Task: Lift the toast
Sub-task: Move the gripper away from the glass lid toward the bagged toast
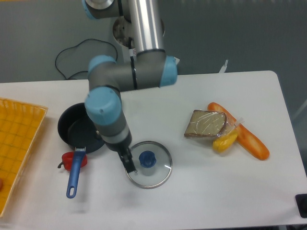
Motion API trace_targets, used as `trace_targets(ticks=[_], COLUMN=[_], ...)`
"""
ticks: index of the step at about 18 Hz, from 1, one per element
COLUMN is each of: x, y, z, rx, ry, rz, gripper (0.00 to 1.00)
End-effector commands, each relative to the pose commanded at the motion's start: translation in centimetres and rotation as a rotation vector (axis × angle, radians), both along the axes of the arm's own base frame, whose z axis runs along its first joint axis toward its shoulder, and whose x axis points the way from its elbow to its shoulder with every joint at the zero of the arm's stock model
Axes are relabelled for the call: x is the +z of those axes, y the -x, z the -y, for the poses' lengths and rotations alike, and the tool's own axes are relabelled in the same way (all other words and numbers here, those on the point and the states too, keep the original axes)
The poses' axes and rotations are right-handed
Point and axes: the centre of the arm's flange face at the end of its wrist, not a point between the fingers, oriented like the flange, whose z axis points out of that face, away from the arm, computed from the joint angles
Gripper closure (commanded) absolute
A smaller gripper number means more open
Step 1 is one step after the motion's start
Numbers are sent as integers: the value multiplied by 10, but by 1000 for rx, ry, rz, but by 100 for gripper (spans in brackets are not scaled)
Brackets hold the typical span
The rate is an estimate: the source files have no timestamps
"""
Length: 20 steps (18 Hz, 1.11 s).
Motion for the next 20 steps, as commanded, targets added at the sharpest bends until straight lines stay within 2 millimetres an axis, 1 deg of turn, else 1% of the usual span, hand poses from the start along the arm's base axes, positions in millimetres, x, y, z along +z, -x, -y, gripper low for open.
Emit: trace_targets(ticks=[1,3,7,8,11,14,20], x=[-4,-16,-26,-29,-45,-50,-56], y=[-4,-8,-10,-9,-10,-13,-7], z=[-2,0,5,7,18,15,7], rx=[11,18,20,24,35,61,101], ry=[6,18,34,39,68,72,47], rz=[2,15,24,28,47,55,44], gripper=[0,0,0,0,0,0,0])
